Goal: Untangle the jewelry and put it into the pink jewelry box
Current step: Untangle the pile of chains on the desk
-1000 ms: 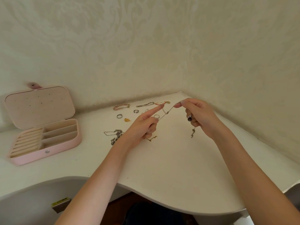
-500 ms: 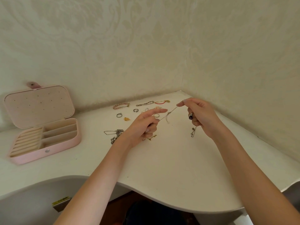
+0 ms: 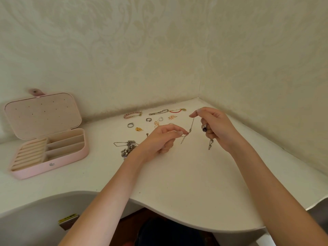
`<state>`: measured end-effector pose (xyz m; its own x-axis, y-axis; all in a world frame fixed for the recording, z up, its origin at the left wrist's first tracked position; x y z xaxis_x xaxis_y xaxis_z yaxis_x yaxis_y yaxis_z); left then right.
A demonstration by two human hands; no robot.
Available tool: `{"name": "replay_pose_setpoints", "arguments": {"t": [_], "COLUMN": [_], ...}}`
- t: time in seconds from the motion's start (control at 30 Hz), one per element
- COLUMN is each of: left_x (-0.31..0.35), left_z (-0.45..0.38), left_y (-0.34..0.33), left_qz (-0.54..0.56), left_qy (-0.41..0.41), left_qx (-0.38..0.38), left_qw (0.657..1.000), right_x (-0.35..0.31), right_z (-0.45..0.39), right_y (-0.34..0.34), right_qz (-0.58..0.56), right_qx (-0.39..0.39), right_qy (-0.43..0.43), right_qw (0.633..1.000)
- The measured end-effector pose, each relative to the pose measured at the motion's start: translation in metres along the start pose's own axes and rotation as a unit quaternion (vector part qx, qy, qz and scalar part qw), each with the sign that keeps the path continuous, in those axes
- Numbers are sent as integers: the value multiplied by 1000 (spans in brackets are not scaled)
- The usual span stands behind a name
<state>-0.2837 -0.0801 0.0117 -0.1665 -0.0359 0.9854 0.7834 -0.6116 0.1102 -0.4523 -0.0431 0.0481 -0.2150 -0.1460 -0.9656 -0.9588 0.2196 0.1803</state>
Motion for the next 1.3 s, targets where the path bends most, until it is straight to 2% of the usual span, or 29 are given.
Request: {"name": "replay_pose_setpoints", "arguments": {"t": [0.37, 0.7, 0.87, 0.93, 1.0, 1.17, 1.3], "left_x": [-2, 1, 1, 0, 0, 1, 1], "left_z": [-2, -1, -1, 0, 0, 1, 1], "left_y": [-4, -1, 0, -1, -2, 0, 0], "left_qz": [-33, -4, -7, -12, -17, -6, -3], "left_qy": [-1, 0, 3, 3, 4, 12, 12], "left_qx": [-17, 16, 22, 20, 16, 26, 21], "left_qw": [999, 1000, 1000, 1000, 1000, 1000, 1000], "right_x": [2, 18, 20, 22, 24, 18, 13], "right_z": [2, 3, 7, 6, 5, 11, 17], "right_y": [-3, 5, -2, -2, 0, -5, -12], "right_qz": [-31, 95, 148, 161, 150, 103, 111], "right_qx": [-33, -61, -87, -89, -89, -158, -176], "right_qy": [-3, -41, 54, 65, 54, 14, 27], "right_qw": [999, 993, 984, 981, 983, 982, 978]}}
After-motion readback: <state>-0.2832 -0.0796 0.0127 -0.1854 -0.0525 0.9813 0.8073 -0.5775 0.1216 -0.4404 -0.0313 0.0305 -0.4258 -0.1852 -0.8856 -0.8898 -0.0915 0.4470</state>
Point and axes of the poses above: each hand's wrist, its own z-axis away from the middle knuckle, its own y-axis out of the back of the hand, x = y × z, the point moved 3 cm from there along -z, towards the middle knuckle, and after that the axes turned 6 degrees about y, right-handed, at the moved point
